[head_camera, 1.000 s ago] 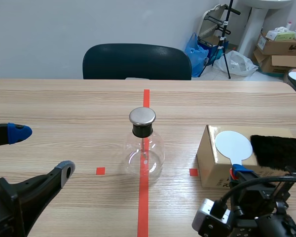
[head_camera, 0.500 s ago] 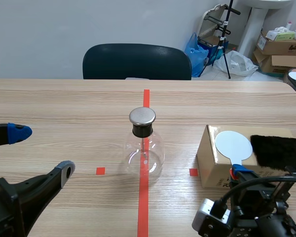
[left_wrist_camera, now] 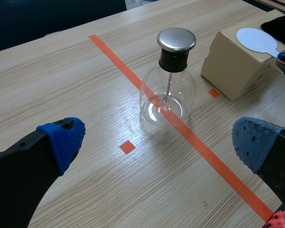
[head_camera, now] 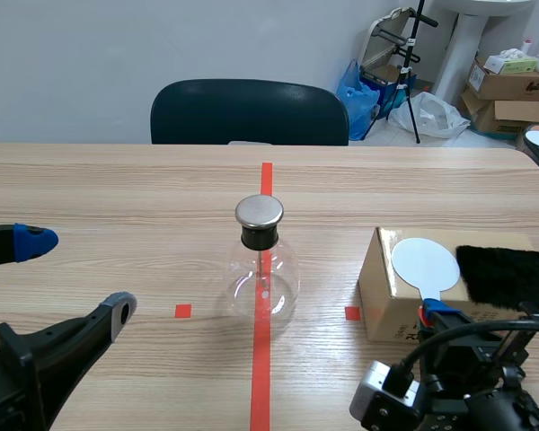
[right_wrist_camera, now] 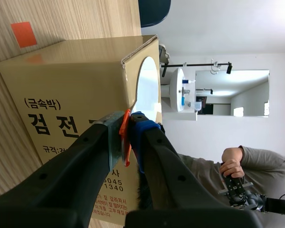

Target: Do the electroscope experiment

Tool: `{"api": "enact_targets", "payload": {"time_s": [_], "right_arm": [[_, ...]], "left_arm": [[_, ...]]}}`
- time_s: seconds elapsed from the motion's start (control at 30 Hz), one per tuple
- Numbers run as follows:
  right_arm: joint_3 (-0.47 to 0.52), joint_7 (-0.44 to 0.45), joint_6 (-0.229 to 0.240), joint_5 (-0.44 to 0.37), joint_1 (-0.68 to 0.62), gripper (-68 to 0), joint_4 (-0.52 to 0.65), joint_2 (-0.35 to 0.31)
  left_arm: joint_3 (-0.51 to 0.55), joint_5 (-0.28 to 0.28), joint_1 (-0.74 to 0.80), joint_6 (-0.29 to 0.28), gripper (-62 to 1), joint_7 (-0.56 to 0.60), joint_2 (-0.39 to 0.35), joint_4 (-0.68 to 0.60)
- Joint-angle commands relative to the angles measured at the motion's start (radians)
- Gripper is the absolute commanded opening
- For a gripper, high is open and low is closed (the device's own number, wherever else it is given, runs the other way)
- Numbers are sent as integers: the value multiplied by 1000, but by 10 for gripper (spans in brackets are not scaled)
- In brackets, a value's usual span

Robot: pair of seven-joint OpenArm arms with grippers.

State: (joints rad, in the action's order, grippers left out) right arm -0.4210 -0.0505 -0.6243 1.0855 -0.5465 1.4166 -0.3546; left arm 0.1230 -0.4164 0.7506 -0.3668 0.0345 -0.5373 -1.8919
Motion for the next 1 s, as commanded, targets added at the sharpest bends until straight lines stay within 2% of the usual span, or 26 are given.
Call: {"api": "enact_targets", "payload": {"time_s": [0.0,0.97], "right_arm": [[1,-3,3,0,7,-667,12,0],[1,-3,3,0,7,-667,12,0]], "left_arm": [[1,-6,0,5,14,17,5,-24],[1,-6,0,10,14,17,5,-24]]}}
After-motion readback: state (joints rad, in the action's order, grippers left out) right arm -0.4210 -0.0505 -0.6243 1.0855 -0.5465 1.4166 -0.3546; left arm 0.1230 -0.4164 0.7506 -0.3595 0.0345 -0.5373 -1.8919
